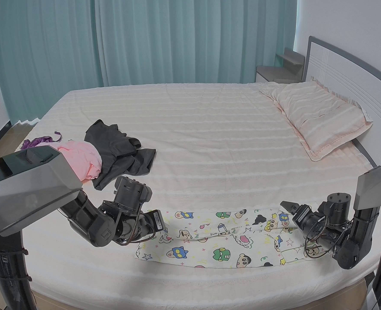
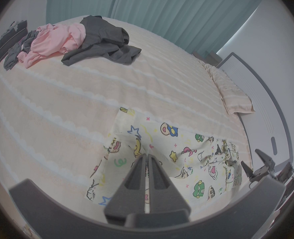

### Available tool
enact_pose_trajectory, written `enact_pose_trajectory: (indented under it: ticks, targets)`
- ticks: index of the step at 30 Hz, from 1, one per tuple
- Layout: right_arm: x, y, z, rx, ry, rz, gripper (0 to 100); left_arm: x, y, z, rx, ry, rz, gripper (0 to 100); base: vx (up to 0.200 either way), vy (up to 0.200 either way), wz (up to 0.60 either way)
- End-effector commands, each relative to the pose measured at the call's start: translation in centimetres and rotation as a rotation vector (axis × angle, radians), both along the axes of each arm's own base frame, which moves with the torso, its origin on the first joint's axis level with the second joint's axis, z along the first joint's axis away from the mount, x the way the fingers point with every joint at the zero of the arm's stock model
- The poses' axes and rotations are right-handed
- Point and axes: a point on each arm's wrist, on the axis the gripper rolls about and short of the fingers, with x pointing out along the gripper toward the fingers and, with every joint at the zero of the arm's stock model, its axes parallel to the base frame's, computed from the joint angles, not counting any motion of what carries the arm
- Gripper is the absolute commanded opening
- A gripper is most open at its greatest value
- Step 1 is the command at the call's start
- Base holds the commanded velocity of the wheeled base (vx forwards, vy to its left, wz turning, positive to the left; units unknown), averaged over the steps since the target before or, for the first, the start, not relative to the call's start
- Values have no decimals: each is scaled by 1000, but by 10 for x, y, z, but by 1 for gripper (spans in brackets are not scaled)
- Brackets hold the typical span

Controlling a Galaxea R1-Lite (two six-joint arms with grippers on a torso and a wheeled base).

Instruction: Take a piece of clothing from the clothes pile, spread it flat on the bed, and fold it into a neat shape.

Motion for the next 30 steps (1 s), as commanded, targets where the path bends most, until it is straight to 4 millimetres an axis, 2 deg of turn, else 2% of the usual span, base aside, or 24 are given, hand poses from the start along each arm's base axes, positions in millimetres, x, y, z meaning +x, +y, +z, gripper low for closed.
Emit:
enact_pose_trajectory:
  ticks: [1, 7, 13, 16, 18, 23, 30]
  targets:
    - [-2, -1, -1, -4, 3, -3, 100, 4, 2, 8, -15, -27, 10, 0, 0, 0, 0]
    - [-12, -5, 5, -8, 9, -14, 100, 5, 2, 16, -27, -53, 12, 0, 0, 0, 0]
    - [-15, -9, -2, -15, 68, -28, 100, 9, 2, 27, -42, -90, 16, 0, 0, 0, 0]
    - [-9, -12, -5, -4, 69, -49, 100, 10, 1, 29, -45, -95, 14, 0, 0, 0, 0]
    - [10, -15, -9, 1, 39, -77, 100, 10, 1, 31, -45, -102, 19, 0, 0, 0, 0]
    - [29, -17, -18, -9, 83, -107, 100, 12, 2, 34, -42, -118, 34, 0, 0, 0, 0]
    - [29, -17, -39, -32, 146, -130, 100, 26, 0, 46, -64, -166, 44, 0, 0, 0, 0]
